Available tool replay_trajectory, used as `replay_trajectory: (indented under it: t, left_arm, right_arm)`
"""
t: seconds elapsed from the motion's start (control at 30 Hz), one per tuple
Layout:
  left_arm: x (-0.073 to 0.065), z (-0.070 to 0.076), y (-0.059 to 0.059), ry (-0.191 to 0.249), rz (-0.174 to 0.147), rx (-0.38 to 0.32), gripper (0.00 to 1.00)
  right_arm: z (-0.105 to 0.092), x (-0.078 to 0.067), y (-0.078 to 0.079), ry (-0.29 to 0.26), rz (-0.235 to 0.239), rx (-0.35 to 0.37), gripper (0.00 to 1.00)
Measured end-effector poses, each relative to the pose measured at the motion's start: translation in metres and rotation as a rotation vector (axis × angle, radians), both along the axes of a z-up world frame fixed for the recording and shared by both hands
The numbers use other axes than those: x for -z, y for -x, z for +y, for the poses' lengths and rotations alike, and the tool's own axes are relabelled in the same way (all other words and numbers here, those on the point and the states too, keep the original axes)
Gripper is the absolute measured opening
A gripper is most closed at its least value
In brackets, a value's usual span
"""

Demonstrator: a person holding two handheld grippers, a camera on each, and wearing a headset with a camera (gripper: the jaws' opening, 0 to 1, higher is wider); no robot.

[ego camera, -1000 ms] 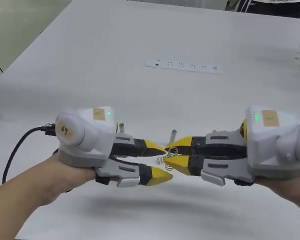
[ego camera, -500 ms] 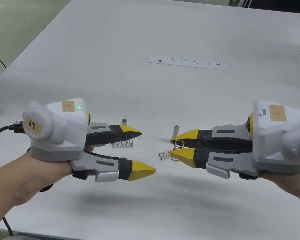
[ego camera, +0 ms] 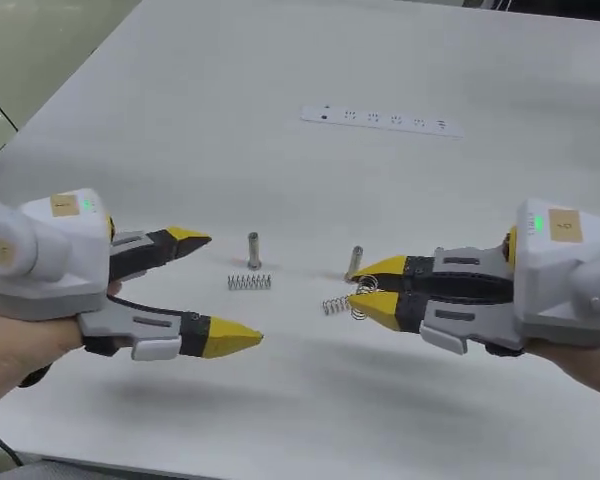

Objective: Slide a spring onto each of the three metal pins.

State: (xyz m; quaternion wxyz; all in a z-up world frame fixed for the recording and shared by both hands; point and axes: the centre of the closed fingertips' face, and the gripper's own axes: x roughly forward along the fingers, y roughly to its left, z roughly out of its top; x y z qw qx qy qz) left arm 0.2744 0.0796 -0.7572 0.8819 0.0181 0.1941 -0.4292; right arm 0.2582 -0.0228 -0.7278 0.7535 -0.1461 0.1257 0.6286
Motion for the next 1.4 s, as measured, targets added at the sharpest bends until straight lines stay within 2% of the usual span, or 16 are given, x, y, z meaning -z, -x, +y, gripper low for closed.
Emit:
replay_trajectory:
  t: [0.07, 0.13, 0.3, 0.53, 0.87, 1.07, 1.17, 1.4]
  left_arm:
    - [0.002, 0.005, -0.002, 0.001, 0.008, -0.025, 0.94]
    - [0.003, 0.007, -0.003, -0.001, 0.012, -0.037, 0.98]
    - [0.004, 0.010, -0.004, -0.001, 0.016, -0.046, 0.98]
    - [0.002, 0.015, -0.005, 0.006, 0.016, -0.059, 0.98]
    - [-0.003, 0.024, -0.008, 0.010, 0.009, -0.087, 0.98]
    - [-0.003, 0.026, -0.008, 0.007, 0.010, -0.091, 0.98]
    - [-0.003, 0.026, -0.007, 0.014, 0.013, -0.091, 0.98]
    - [-0.003, 0.026, -0.005, 0.011, 0.014, -0.089, 0.98]
  right_arm:
    - [0.000, 0.001, 0.000, -0.001, 0.004, 0.003, 0.08]
    - [-0.001, 0.001, 0.000, 0.002, -0.002, 0.003, 0.08]
    - [-0.003, 0.004, -0.003, 0.006, -0.005, 0.011, 0.08]
    - [-0.019, 0.012, -0.016, 0.020, -0.003, 0.056, 0.08]
    - [-0.037, 0.012, -0.035, 0.031, -0.006, 0.116, 0.08]
    - [-0.056, 0.009, -0.062, 0.040, -0.031, 0.194, 0.08]
    - [-0.067, 0.011, -0.076, 0.069, -0.059, 0.238, 0.08]
    - [-0.081, 0.008, -0.100, 0.058, -0.069, 0.318, 0.08]
